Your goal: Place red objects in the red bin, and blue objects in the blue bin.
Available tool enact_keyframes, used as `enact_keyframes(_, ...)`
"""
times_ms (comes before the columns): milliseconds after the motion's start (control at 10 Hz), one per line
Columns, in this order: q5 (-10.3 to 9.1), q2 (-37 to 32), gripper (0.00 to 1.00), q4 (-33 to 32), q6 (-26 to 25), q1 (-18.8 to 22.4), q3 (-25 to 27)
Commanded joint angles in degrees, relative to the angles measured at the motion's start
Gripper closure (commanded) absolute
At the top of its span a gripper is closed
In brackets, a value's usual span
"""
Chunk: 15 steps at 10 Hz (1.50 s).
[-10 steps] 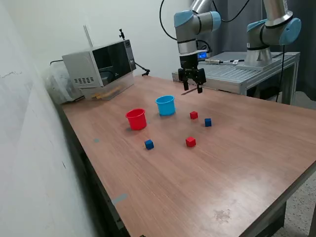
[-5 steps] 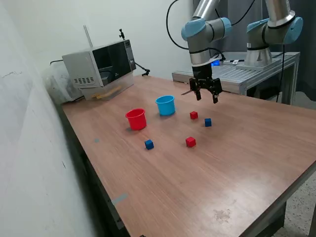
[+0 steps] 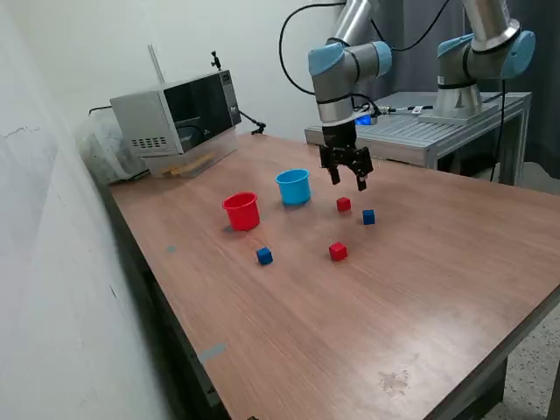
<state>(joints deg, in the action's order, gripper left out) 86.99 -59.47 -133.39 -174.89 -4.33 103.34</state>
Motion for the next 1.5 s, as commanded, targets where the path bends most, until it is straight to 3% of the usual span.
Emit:
enact_keyframes(0, -0.15, 0.94, 0.00, -0.20, -0.01, -1.65, -0.34)
enact_keyframes(400, -0.42, 3.83, 0.00, -2.04, -0.01, -0.33, -0.33)
enact_keyframes(1200, -0.42, 4.63, 0.00, -2.22, -0.01, -2.09, -0.33)
enact_keyframes(1300, -0.42, 4.72, 1.00, -2.22, -0.01, -2.00, -0.33)
enact_keyframes(1400, -0.42, 5.07, 1.00, -2.22, -0.01, -2.00, -0.33)
